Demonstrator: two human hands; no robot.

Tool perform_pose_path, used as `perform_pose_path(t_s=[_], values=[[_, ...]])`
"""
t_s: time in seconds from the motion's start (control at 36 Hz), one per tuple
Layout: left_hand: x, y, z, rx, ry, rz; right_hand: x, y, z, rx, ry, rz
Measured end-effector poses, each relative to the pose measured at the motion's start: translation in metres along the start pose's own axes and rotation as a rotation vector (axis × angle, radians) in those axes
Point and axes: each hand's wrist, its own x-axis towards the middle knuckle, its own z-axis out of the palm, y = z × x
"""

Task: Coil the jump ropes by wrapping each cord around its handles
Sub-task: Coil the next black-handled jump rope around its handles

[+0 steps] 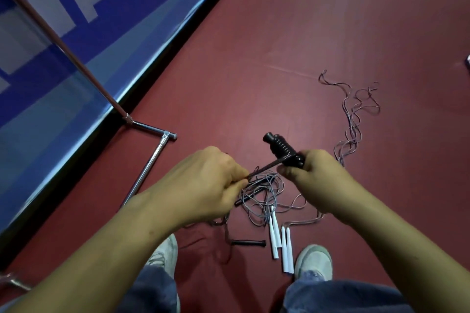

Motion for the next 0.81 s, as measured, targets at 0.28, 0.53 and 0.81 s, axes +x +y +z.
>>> perform_pose_path(t_s=[0.28,0.53,0.81], values=[[0.006,0.010,0.022,0.078,0.157,-0.015,-0.025,-0.035,-0.018,0.711,-0.291,0.087],[0.012,0.033,0.025,-0.416,0.268,-0.135,-0.030,-0.047,-0.029,0.938,-0.258,0.152],[0.013,0.024,0.017,-0.869,0.097,-0.353,-0.037,-0.033,-0.028,1.029,-0.505,0.082]])
